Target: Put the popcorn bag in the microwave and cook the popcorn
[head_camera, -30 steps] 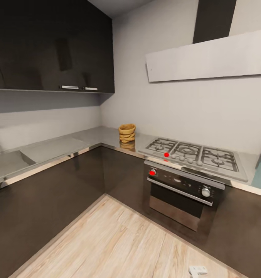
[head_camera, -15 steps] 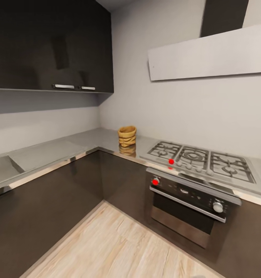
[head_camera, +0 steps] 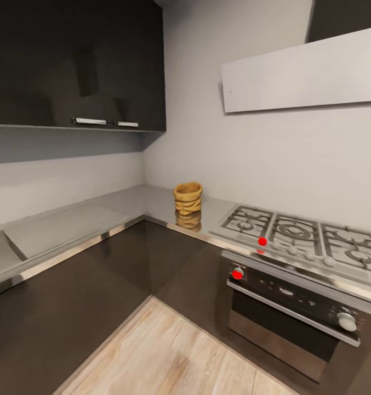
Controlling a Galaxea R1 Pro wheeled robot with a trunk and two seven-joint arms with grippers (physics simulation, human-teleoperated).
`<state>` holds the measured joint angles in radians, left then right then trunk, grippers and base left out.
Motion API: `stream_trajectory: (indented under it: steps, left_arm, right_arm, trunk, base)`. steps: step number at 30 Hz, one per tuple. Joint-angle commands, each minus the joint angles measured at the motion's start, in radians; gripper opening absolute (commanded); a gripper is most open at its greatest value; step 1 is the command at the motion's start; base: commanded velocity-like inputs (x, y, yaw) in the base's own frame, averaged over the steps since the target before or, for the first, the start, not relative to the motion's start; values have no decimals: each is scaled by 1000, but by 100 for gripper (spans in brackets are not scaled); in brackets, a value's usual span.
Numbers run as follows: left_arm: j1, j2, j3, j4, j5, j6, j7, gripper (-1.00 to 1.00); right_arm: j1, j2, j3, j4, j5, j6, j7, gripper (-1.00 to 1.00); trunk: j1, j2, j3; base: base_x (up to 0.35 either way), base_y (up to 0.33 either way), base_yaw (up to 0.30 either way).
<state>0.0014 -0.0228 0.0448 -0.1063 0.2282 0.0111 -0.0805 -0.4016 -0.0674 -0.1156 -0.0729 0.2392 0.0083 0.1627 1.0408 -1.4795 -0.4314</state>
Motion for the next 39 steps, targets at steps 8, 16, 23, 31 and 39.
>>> stream_trajectory:
  steps: [8,16,23,31,39]
  left_arm:
    - [0,0,4,-1,5,1,-4,100]
    - [0,0,4,-1,5,1,-4,100]
    - [0,0,4,-1,5,1,-4,100]
    - [0,0,4,-1,5,1,-4,100]
    - [0,0,3,-1,5,0,-4,100]
  right_arm:
    - [0,0,-9,-1,11,1,4,100]
    - [0,1,-9,-1,12,1,4,100]
    - [0,1,-9,-1,12,1,6,100]
    - [0,1,-9,-1,12,1,3,100]
    - [0,8,-8,-4,21,3,7,100]
  trunk:
    - [1,0,-1]
    - [1,0,-1]
    - [1,0,-1]
    - [1,0,-1]
    - [1,0,-1]
  base:
    - [303,170,0]
    - [303,119,0]
    - [305,8,0]
    - [267,0,0]
    - [11,0,0]
